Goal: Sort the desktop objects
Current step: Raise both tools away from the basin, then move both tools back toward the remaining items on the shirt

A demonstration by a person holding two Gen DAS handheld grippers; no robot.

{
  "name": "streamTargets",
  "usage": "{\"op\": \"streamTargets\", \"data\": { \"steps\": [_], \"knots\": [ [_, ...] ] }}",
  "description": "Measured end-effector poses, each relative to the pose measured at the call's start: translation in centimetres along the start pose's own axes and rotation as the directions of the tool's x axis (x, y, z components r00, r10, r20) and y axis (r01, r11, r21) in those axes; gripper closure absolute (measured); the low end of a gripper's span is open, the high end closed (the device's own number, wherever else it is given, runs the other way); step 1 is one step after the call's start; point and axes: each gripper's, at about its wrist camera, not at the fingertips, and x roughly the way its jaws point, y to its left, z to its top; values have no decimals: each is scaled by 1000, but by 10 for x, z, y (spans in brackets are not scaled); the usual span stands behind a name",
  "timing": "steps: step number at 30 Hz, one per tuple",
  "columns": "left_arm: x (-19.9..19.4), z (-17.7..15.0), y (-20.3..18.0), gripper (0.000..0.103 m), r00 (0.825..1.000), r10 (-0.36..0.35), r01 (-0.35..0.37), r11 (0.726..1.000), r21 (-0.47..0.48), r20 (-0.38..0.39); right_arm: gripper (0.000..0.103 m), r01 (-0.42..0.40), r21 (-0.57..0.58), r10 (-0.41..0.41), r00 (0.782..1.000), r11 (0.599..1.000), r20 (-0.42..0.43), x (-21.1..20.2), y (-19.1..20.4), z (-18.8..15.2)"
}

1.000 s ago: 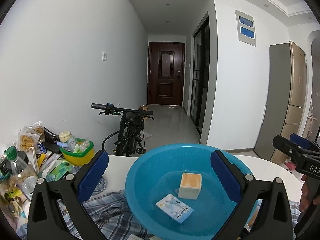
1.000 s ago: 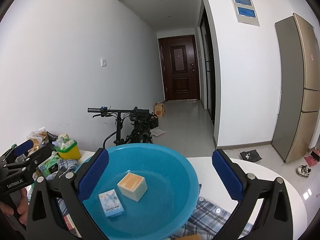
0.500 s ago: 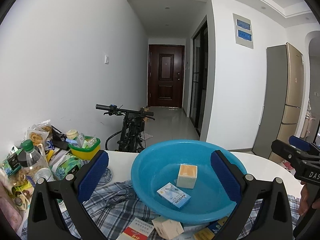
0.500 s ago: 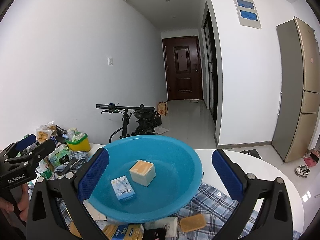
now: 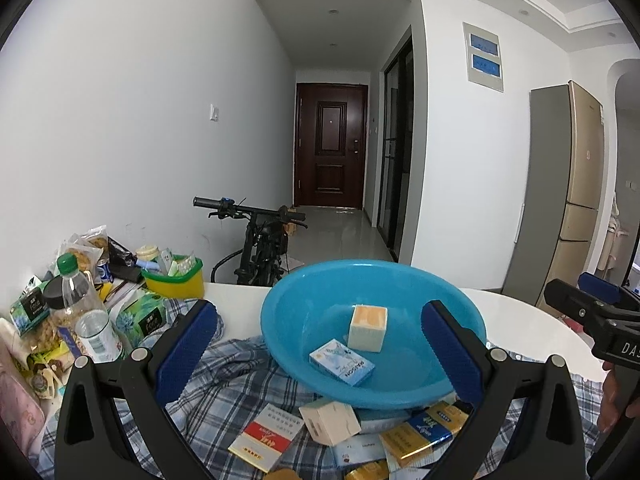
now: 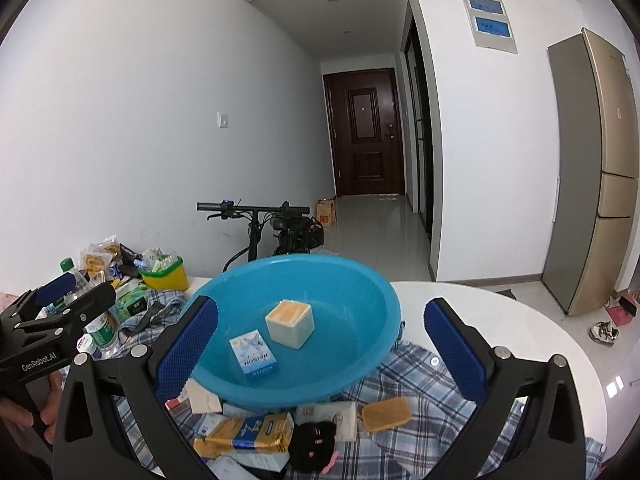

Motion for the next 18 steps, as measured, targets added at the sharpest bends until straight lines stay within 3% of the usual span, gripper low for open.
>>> {"op": "streamTargets", "data": {
  "steps": [18],
  "knots": [
    [21, -62, 6, 0, 985, -4, 4, 1000, 1, -174, 0, 2, -13, -4, 989, 1000, -150, 17, 9, -52]
  ]
}}
